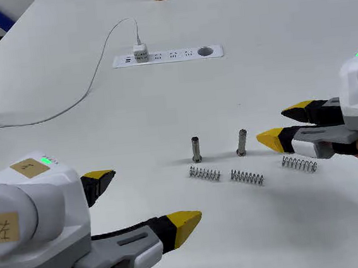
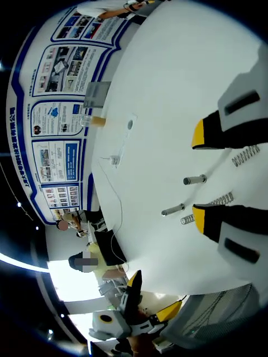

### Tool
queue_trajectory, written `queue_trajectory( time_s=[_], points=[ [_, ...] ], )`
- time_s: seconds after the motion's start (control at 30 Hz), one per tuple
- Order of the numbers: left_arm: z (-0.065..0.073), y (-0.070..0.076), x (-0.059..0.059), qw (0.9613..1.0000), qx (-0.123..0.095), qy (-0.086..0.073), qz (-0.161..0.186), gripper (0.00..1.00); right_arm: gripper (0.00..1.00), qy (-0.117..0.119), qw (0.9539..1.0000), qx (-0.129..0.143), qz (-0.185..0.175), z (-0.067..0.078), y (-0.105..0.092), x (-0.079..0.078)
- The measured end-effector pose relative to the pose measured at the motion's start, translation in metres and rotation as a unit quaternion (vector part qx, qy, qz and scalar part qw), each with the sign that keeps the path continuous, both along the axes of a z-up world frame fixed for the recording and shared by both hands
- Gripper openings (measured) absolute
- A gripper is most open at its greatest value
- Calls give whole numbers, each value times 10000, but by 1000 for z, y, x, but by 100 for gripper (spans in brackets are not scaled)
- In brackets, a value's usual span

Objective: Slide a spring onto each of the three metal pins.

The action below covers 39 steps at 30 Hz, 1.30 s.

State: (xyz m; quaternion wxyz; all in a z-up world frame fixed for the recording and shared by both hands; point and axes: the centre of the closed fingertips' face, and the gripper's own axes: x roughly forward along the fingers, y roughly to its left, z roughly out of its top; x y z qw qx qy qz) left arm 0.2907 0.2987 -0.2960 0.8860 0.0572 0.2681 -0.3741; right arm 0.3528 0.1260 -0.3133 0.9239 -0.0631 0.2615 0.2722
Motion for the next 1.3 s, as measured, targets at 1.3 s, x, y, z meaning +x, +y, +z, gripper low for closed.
queue_trajectory(
  time_s=[1.3],
  points=[
    [-3, 7, 3, 9999, 9, 1, 169, 84, 32, 529, 9893, -201, 1344, -64, 81, -7]
  ],
)
